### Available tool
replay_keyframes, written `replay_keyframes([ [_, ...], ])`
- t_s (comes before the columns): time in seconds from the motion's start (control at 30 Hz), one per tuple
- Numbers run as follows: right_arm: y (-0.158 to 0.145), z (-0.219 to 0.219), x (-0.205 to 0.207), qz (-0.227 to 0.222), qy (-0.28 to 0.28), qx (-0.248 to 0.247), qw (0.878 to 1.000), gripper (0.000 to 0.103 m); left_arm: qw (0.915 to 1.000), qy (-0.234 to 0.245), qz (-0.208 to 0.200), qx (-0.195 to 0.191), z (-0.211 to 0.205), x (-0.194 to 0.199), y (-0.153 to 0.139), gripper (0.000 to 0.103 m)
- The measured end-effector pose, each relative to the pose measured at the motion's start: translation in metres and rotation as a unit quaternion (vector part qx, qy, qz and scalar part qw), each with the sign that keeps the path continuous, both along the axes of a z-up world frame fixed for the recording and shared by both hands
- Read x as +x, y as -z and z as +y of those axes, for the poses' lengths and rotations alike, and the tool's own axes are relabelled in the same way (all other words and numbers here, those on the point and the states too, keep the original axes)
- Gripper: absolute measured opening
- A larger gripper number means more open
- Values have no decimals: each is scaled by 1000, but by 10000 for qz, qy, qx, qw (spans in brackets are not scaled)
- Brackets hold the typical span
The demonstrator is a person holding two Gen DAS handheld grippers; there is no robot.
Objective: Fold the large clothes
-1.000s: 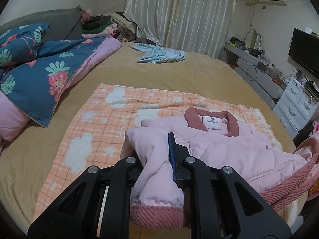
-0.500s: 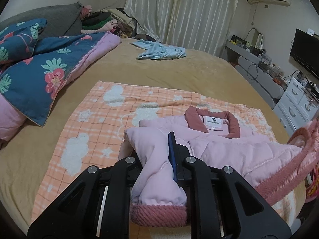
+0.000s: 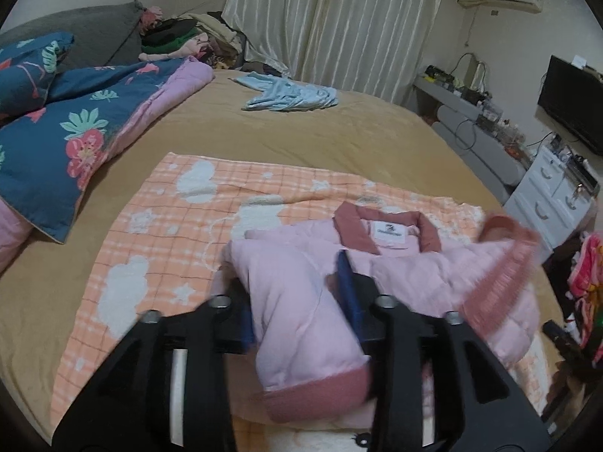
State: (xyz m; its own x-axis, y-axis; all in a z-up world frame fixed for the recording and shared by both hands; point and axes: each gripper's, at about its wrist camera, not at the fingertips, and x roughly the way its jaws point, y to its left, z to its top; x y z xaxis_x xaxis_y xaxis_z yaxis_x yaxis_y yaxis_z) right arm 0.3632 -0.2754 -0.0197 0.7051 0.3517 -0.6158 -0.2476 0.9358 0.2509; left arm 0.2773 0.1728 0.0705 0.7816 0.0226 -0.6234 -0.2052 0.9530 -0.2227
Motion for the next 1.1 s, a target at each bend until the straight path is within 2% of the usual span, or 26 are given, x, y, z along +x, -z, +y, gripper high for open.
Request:
replay_keyframes([
  [0.03,1,2,1,-4,-13,4,10000,91,10000,33,-46,-18,-1,0,-1,47],
  [0.13,-2,4,-2,-24,-49,-3,10000,91,9999,126,-98,-59,-7,-1,-5,57],
  [0.27,-6,2,-2,-64,-54,-25,10000,91,9990,192,-399,20,-15,-12,-16,84],
  [0.3,-6,1,-3,-73,-44,-28,10000,91,9984,182,-520,126,-18,-15,-19,88],
  [0.37,-8,0,-5,-97,4,-70,9999,91,9961,202,-736,433,-24,-23,-28,89],
  [0.47,-11,0,-10,-132,39,-156,9998,91,9950,170,-785,593,-27,-30,-32,93],
  [0.67,-12,-1,-17,-206,114,-423,9988,91,9919,45,-568,1135,-29,-41,-17,94],
  [0.8,-5,-4,-16,-156,194,-566,9981,91,9946,-7,-206,1016,-14,-41,16,94],
  [0.97,6,-10,-5,-10,305,-664,9973,91,9996,76,252,102,17,-37,74,94],
  [1.1,16,-12,6,58,316,-752,9967,91,9987,-47,501,-97,26,-40,108,94],
])
